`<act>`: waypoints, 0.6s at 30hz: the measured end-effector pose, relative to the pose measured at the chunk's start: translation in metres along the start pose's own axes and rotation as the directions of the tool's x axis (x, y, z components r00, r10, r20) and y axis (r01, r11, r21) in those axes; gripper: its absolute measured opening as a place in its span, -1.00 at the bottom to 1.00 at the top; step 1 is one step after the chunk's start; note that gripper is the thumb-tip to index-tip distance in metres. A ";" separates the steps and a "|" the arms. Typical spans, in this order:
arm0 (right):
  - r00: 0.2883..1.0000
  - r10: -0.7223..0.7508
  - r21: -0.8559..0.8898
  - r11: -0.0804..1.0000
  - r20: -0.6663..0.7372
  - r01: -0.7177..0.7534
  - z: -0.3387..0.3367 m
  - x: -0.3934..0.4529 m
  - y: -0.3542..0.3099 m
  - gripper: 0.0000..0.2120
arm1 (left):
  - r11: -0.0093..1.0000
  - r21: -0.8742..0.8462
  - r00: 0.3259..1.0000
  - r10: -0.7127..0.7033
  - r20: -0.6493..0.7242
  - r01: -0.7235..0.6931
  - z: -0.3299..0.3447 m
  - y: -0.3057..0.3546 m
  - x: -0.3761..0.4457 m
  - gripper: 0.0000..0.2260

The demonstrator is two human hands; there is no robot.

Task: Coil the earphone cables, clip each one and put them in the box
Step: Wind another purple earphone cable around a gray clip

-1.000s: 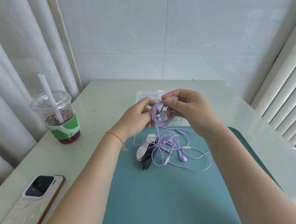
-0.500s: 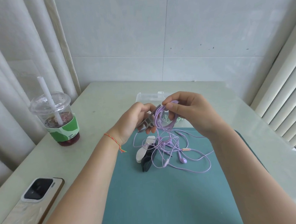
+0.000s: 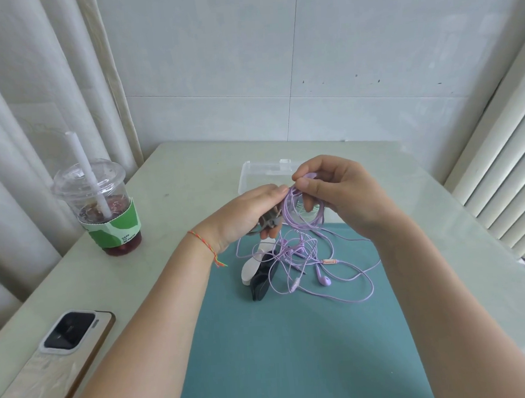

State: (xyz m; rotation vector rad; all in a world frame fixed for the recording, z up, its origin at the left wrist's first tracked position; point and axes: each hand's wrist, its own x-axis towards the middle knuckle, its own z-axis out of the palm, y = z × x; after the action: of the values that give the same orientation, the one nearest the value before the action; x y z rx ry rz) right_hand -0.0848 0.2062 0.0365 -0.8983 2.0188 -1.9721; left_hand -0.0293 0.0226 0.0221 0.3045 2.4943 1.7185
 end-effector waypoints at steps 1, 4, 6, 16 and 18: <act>1.000 -0.003 0.002 1.000 -0.007 0.003 0.000 0.000 0.001 -0.92 | 1.000 0.013 1.000 -0.017 -0.010 0.017 0.000 0.001 0.000 -0.59; 1.000 -0.021 0.009 1.000 -0.013 0.021 0.003 0.001 0.003 -0.92 | 1.000 -0.008 1.000 -0.005 0.000 0.005 0.002 0.005 0.000 -0.56; 0.999 -0.035 0.023 0.999 -0.011 0.035 0.006 0.001 0.003 -0.92 | 0.998 -0.049 1.000 0.026 0.015 -0.025 0.005 0.009 -0.001 -0.59; 0.994 0.051 0.239 0.968 0.092 -0.072 0.005 -0.001 0.002 -0.92 | 0.981 -0.192 0.996 -0.001 -0.086 -0.015 0.004 -0.001 0.001 -0.60; 0.991 0.074 0.253 0.962 0.116 -0.101 0.004 -0.001 0.003 -0.92 | 0.979 -0.201 0.997 0.011 -0.080 -0.027 0.003 -0.001 0.000 -0.62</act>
State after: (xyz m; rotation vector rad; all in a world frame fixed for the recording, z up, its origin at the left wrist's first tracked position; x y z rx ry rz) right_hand -0.0828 0.2027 0.0335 -0.8193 1.6656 -2.0326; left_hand -0.0287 0.0254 0.0200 0.2483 2.3480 2.0083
